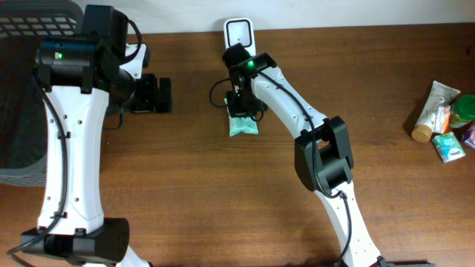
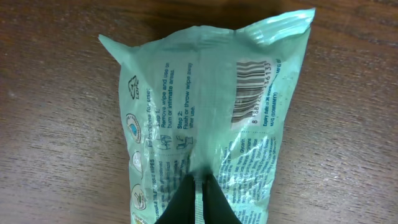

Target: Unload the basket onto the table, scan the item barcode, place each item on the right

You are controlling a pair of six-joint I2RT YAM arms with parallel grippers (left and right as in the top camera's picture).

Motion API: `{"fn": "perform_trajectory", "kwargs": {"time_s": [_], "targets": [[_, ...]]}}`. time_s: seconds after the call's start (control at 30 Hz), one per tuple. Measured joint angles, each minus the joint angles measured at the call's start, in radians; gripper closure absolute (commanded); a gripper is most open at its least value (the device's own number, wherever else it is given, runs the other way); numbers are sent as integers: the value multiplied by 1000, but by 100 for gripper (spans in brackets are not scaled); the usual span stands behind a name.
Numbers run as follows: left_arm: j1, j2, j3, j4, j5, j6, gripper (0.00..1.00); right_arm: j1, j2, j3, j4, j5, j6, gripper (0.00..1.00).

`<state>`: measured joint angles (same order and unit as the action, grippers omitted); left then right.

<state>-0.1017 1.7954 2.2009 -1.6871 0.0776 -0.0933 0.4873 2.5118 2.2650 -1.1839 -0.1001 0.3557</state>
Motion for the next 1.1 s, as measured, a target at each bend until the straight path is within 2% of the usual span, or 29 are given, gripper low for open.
{"fn": "perform_trajectory", "kwargs": {"time_s": [0.1, 0.2, 0.27, 0.4, 0.57, 0.87, 0.97, 1.03, 1.1], "targets": [[0, 0, 0, 0, 0, 0, 1, 0, -2, 6, -15, 18, 0, 92], [0, 0, 0, 0, 0, 0, 1, 0, 3, 116, -107, 32, 0, 77], [0, 0, 0, 0, 0, 0, 1, 2, 2, 222, -135, 34, -6, 59], [0, 0, 0, 0, 0, 0, 1, 44, -1, 263, -136, 88, -12, 43], [0, 0, 0, 0, 0, 0, 1, 135, 18, 247, -129, 267, -16, 37], [0, 0, 0, 0, 0, 0, 1, 220, 77, 67, 5, 539, -16, 37], [0, 0, 0, 0, 0, 0, 1, 224, 75, 21, 54, 601, -18, 43], [0, 0, 0, 0, 0, 0, 1, 226, 71, -8, 88, 643, -19, 43], [0, 0, 0, 0, 0, 0, 1, 228, 54, -53, 131, 670, -24, 67]]}}
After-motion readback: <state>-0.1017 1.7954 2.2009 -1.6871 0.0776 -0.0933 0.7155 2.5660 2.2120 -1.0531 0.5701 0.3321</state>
